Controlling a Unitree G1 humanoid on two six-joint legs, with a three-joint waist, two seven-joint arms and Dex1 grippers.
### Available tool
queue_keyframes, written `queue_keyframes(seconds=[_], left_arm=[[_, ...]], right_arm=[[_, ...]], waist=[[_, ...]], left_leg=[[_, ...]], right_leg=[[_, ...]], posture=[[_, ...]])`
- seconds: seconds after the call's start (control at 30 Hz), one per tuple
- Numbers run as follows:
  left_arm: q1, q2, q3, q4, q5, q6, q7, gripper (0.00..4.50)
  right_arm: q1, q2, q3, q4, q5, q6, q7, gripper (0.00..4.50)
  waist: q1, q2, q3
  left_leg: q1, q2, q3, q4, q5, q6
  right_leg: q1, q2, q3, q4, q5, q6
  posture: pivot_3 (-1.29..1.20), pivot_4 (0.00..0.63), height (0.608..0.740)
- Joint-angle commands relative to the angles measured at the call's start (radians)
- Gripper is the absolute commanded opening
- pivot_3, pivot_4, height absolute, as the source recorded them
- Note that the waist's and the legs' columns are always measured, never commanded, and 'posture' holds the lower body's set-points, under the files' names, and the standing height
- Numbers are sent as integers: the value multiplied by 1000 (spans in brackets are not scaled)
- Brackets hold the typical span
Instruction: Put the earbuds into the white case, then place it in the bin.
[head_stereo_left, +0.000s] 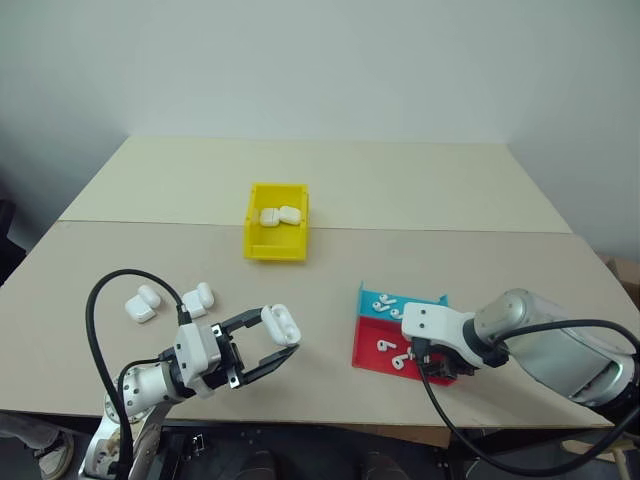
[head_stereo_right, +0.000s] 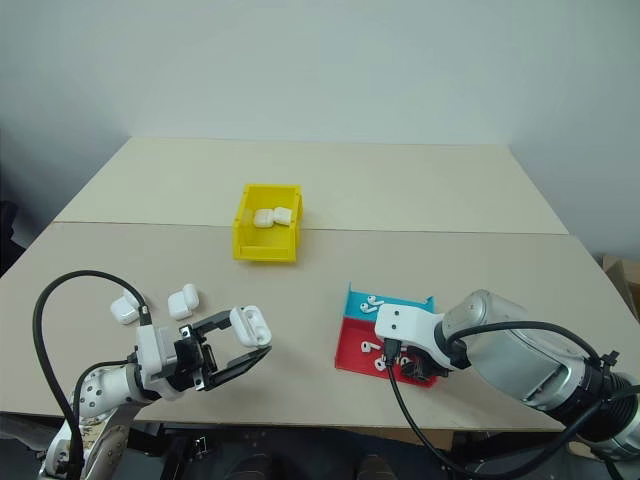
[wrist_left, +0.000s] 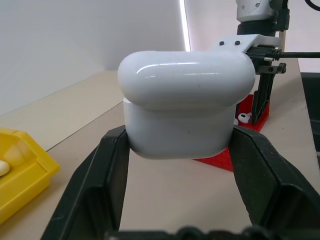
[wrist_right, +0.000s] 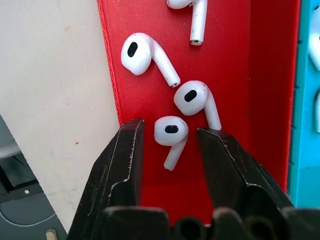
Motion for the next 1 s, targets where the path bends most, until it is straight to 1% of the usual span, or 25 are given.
queue_keyframes(seconds=[0.03,0.3,0.5,0.53,0.6,0.67,0.77,0.83,0.87,0.93,1.0], left_arm=[[5,11,-1,-42,2,0,10,2725],[7,19,-4,-50,2,15,23,2725],[5,20,-2,-63,-9,19,22,2725],[2,20,-3,-67,-16,21,20,2725],[-8,18,-4,-84,-40,33,17,2725],[-19,16,-4,-96,-61,44,12,2725],[-44,11,-16,-124,-112,79,4,2725],[-64,12,-27,-137,-146,105,-6,2725],[-76,11,-34,-143,-167,121,-13,2725],[-100,15,-41,-147,-208,157,-26,2725],[-134,8,-51,-147,-248,190,-38,2725]], right_arm=[[-2,-12,5,-6,-14,-11,-8,1122],[-5,-11,9,-2,-21,-16,-12,1122],[-11,-38,-44,-49,0,-4,0,1122],[-17,-48,-75,-67,16,5,8,1122],[-32,-66,-178,-105,70,25,33,1122],[-47,-62,-274,-121,119,43,44,1122],[-65,-35,-485,-110,203,30,63,1122],[-64,5,-618,-93,256,1,62,1122],[-50,34,-684,-88,275,-44,57,1122],[-1,110,-783,-90,285,-212,41,1122],[13,214,-865,-81,336,-296,10,1122]], waist=[[0,0,0],[0,0,0],[1,0,0],[1,0,0],[1,0,0],[2,0,0],[2,0,0],[2,0,0],[2,0,0],[2,-1,0],[2,-1,0]], left_leg=[[0,0,0,0,0,0],[0,0,0,0,0,0],[-1,0,0,0,0,0],[-1,0,0,0,0,0],[-3,0,0,0,0,0],[-4,0,0,0,0,0],[-5,0,0,0,0,0],[-5,0,0,0,0,0],[-5,0,0,0,0,0],[-5,0,-1,0,0,0],[-5,0,-1,0,0,0]], right_leg=[[0,0,0,0,0,0],[0,0,0,0,0,0],[0,0,0,0,0,0],[-1,0,0,0,0,0],[-3,0,0,0,0,0],[-4,0,0,0,0,0],[-5,0,0,0,1,0],[-5,0,0,0,1,0],[-4,0,0,0,1,0],[-4,0,0,-1,1,1],[-3,1,-1,-1,1,1]], posture=[[0,150,740],[0,150,740],[0,150,740],[0,150,740],[0,150,740],[0,150,740],[0,150,740],[0,150,740],[0,150,740],[0,150,740],[0,150,740]])
